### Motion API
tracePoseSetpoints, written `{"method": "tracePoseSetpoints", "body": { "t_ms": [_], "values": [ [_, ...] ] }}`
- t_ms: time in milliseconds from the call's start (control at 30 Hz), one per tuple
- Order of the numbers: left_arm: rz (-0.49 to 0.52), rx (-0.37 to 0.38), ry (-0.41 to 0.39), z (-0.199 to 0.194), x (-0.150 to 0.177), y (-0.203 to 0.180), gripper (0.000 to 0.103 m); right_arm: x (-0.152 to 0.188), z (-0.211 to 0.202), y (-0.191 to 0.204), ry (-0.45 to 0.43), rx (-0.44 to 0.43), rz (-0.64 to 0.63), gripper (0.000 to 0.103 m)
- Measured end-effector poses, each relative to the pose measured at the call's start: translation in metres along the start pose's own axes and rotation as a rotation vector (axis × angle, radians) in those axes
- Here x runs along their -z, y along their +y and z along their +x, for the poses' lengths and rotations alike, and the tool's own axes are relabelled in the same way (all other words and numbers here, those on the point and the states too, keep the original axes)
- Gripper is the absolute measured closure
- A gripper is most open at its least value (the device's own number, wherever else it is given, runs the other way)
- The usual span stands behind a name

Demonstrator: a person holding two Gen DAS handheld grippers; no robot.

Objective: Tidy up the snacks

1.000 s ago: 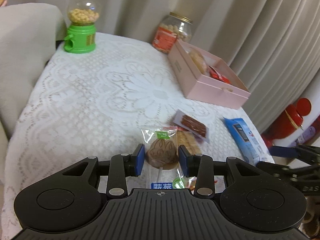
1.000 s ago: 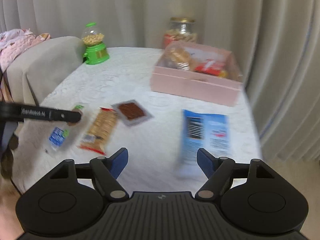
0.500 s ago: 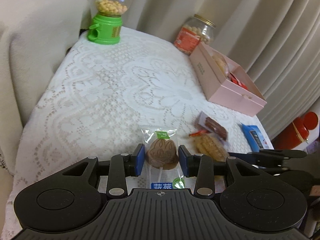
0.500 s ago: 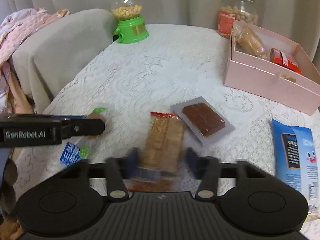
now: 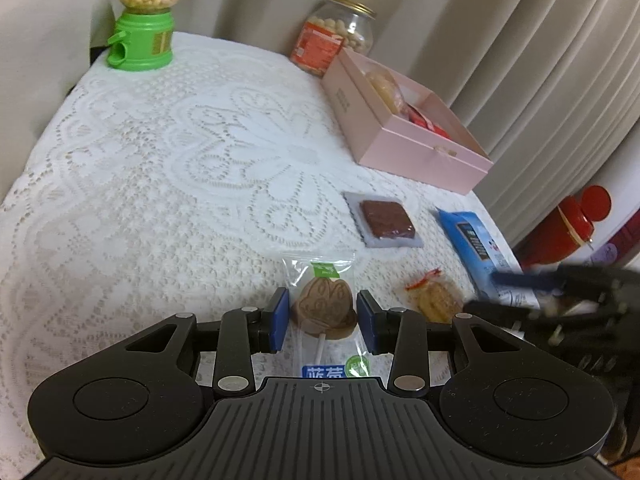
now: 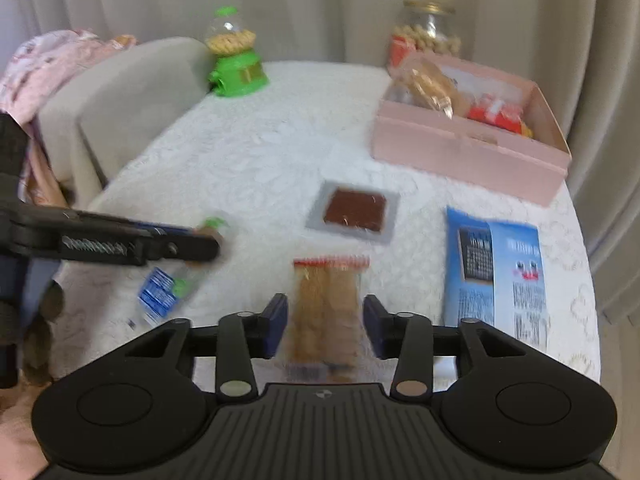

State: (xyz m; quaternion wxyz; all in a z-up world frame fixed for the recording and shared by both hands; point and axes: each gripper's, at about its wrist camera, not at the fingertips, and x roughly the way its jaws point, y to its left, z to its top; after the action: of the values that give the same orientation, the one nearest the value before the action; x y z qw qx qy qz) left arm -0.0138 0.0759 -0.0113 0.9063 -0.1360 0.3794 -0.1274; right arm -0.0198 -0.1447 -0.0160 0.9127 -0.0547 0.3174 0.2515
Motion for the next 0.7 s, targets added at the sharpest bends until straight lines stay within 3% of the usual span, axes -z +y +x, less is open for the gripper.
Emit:
{"method": "tracePoseSetpoints", "body": {
  "t_ms": [67,100,367,567,700],
  "values": [
    [-0.011,-0.005,-0.005,-0.001,0.0,0.003,0.061,-0.012,0.0,0.004,-0.055,0.034,-0.031,0.025],
    [-0.016,-0.007,-0.008,-0.002,0.0,0.005,0.061,-0.019,0.003,0.005,-0.073,0.044,-0.055,0.023],
    [-0.05,-0.023,-0.035,-0.011,-0.002,0.017,0.061,-0.054,0.084,0.02,0.038,0.076,-0.122,0.023],
    [-0.06,-0.023,-0.029,-0.01,-0.002,0.02,0.061,-0.065,0.109,-0.004,0.016,0.21,-0.007,0.024],
    [-0.06,-0.014,-0.032,-0.011,-0.001,0.021,0.061,-0.061,0.102,-0.035,0.032,0.204,0.118,0.024]
  ]
}}
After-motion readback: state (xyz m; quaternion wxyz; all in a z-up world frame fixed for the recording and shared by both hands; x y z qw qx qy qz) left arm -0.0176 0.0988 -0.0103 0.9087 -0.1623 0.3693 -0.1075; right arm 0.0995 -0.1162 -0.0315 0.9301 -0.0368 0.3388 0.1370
